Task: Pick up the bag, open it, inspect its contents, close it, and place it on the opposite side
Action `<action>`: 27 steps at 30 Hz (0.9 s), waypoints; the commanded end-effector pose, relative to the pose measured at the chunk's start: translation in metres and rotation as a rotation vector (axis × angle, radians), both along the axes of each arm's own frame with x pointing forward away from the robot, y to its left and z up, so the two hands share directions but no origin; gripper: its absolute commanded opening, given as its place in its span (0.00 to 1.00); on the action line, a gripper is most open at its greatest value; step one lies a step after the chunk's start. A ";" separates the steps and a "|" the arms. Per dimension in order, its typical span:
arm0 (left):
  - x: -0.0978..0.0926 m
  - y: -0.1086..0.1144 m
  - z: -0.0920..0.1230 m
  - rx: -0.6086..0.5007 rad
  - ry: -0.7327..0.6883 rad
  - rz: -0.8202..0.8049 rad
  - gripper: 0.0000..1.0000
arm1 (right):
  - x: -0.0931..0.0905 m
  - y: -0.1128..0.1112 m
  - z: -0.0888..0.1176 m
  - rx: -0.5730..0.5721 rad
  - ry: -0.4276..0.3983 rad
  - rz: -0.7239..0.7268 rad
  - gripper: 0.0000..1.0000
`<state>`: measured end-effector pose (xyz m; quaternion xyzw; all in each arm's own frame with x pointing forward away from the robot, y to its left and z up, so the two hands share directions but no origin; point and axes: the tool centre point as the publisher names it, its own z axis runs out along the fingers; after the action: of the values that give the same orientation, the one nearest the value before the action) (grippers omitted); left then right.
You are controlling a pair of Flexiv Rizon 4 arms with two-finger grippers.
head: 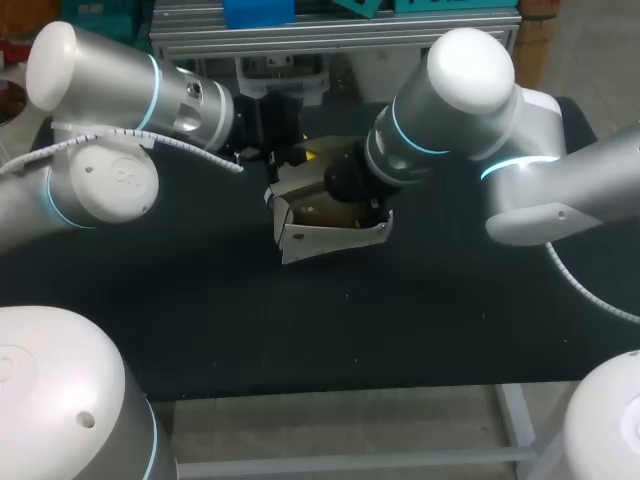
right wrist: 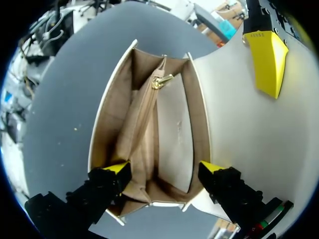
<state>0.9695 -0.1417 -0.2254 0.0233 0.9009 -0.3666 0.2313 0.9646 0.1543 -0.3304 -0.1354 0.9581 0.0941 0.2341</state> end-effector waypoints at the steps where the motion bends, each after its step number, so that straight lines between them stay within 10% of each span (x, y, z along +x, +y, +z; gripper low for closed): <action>1: -0.001 0.002 0.001 -0.004 -0.002 -0.002 0.00 | 0.001 -0.002 -0.007 -0.003 -0.001 -0.001 0.96; 13: -0.002 0.000 0.000 -0.004 -0.002 -0.004 0.00 | 0.000 -0.003 -0.004 0.004 -0.010 -0.001 0.97; 15: -0.002 0.000 0.000 -0.003 -0.001 -0.005 0.00 | 0.000 -0.002 -0.002 0.006 -0.017 -0.001 0.88; 17: -0.002 0.000 0.000 -0.003 0.000 -0.005 0.00 | 0.000 -0.002 0.002 0.009 -0.029 -0.002 0.48; 27: -0.007 -0.003 0.002 0.008 -0.003 -0.005 0.00 | -0.008 -0.003 0.040 0.047 -0.150 -0.002 0.45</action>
<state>0.9658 -0.1443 -0.2255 0.0282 0.9018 -0.3650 0.2297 0.9689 0.1582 -0.2979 -0.1388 0.9426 0.1029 0.2856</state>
